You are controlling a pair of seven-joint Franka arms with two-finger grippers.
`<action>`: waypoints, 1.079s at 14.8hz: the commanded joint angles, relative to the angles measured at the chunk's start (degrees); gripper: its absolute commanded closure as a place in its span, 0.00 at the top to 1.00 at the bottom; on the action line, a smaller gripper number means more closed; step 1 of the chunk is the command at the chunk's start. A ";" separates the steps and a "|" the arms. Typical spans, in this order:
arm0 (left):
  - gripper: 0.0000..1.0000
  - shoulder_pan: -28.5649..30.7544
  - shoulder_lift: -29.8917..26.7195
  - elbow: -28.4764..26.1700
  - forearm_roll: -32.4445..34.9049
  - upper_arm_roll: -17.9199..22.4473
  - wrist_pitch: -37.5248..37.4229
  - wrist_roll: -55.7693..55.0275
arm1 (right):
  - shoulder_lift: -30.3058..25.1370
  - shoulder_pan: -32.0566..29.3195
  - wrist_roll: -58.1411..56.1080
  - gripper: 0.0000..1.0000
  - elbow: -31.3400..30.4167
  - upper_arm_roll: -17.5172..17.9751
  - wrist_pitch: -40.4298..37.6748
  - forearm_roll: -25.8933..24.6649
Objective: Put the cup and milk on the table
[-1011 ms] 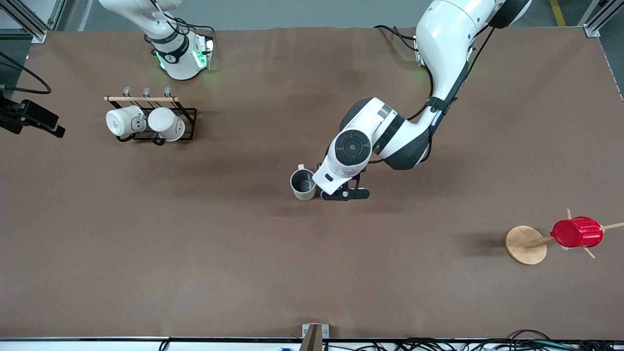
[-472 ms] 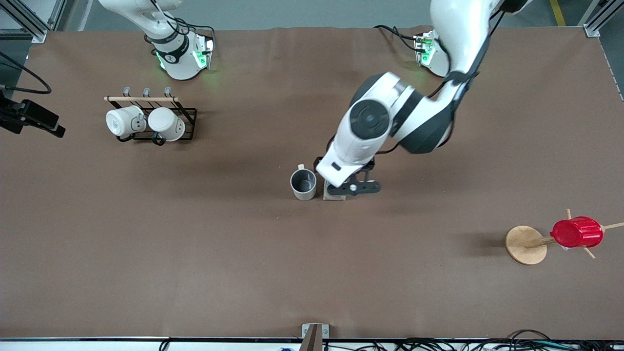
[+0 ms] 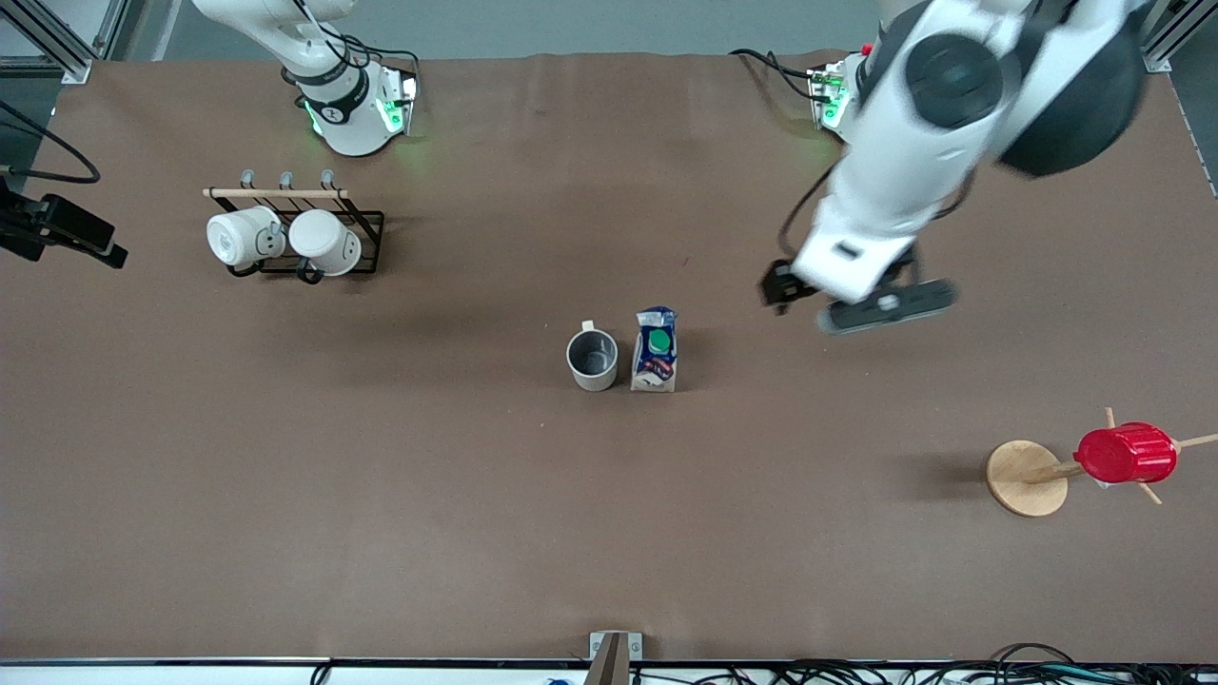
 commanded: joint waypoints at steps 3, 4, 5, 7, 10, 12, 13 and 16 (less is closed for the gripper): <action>1.00 8.58 -6.87 -4.90 -4.80 -0.48 -0.97 12.05 | -0.02 -0.11 -0.68 1.00 0.28 -0.12 -0.47 0.65; 1.00 9.63 -6.88 -4.55 -4.80 -0.48 -0.98 14.86 | -0.10 -0.11 -0.68 1.00 0.28 -0.12 -0.47 0.65; 1.00 10.34 -6.88 -3.93 -4.71 -0.04 -1.24 17.33 | -0.10 -0.11 -0.77 1.00 0.28 -0.12 -0.47 0.65; 1.00 12.18 -6.70 -3.75 -4.10 0.23 -2.38 22.42 | -0.10 -0.11 -1.64 1.00 0.28 -0.12 -0.47 0.48; 1.00 15.00 -6.52 -3.49 -4.54 0.40 -2.21 28.58 | -0.10 -0.11 -5.52 1.00 0.28 -0.21 -0.56 -0.58; 1.00 13.96 -6.09 -3.14 -4.80 3.72 -1.60 31.58 | -0.10 -0.11 -5.69 1.00 0.28 -0.21 -0.56 -0.67; 1.00 12.12 -5.74 -2.27 -4.80 6.27 -1.42 32.20 | -0.10 -0.11 -5.69 1.00 0.28 -0.21 -0.64 -0.67; 1.00 10.70 -4.85 -0.33 -4.63 8.58 -1.50 32.38 | -0.10 -0.11 -5.69 1.00 0.28 -0.29 -0.64 -0.67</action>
